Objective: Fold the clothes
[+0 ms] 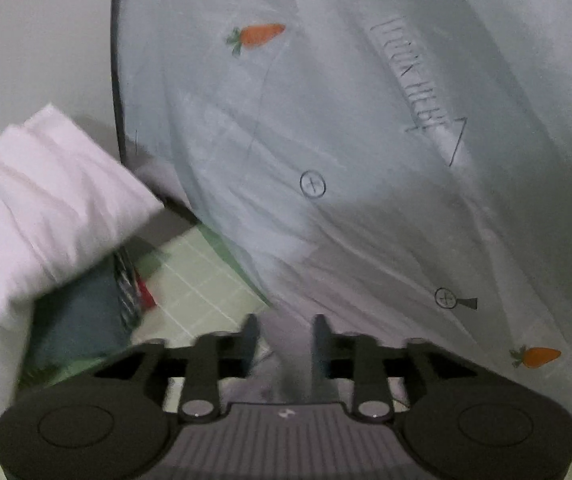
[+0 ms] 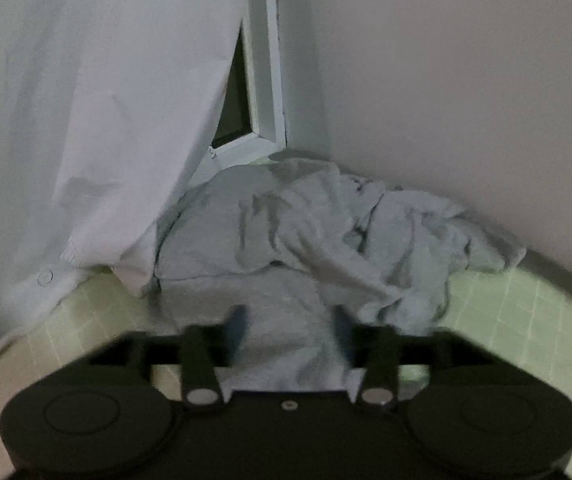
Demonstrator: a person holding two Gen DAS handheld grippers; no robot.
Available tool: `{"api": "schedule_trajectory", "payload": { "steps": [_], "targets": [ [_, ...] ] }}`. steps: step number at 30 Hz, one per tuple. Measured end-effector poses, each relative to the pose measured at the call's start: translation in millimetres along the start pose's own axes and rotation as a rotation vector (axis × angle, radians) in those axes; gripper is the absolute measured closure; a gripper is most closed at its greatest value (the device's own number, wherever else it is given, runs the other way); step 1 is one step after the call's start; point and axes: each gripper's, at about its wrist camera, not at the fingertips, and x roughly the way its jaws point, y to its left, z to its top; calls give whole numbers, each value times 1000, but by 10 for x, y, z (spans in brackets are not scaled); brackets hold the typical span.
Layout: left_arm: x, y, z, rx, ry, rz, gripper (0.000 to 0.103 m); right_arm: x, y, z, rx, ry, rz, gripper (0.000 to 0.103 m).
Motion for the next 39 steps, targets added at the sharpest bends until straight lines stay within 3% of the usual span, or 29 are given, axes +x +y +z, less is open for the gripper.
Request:
{"api": "schedule_trajectory", "payload": {
  "steps": [1,2,5,8,10,14,19,20,22,23,24,27,32,39],
  "targets": [
    [31,76,-106,6,16,25,33,-22,-15,-73,15,15,8,31],
    [61,157,-221,12,35,56,32,-65,-59,-180,30,39,5,25],
    [154,512,-543,-42,155,140,32,-209,-236,-568,78,124,-35,23],
    [196,810,-812,-128,259,168,31,-372,-468,-939,170,207,-119,22],
    [200,896,-931,-146,287,183,30,-461,-599,-1141,236,245,-154,20],
    [287,818,-995,-141,307,117,27,-447,-729,-1406,333,315,-127,20],
    [345,602,-1022,-98,308,90,30,-339,-681,-1426,396,296,-95,15],
    [355,552,-1023,-73,302,105,34,-315,-655,-1408,393,294,-92,19],
    [364,469,-1029,-18,283,136,68,-283,-594,-1357,341,287,-92,43],
    [363,447,-1033,7,274,145,80,-264,-574,-1334,299,283,-109,75],
    [349,467,-1033,4,275,130,95,-242,-581,-1314,263,285,-110,92],
    [273,577,-1032,-5,290,141,96,-224,-763,-1234,256,265,-82,96],
    [-62,1014,-1156,-9,342,125,97,-313,-1202,-1033,208,195,-121,96],
    [-765,1923,-1615,-51,413,110,96,-295,-1560,-1067,135,225,-135,95]
  ]
}}
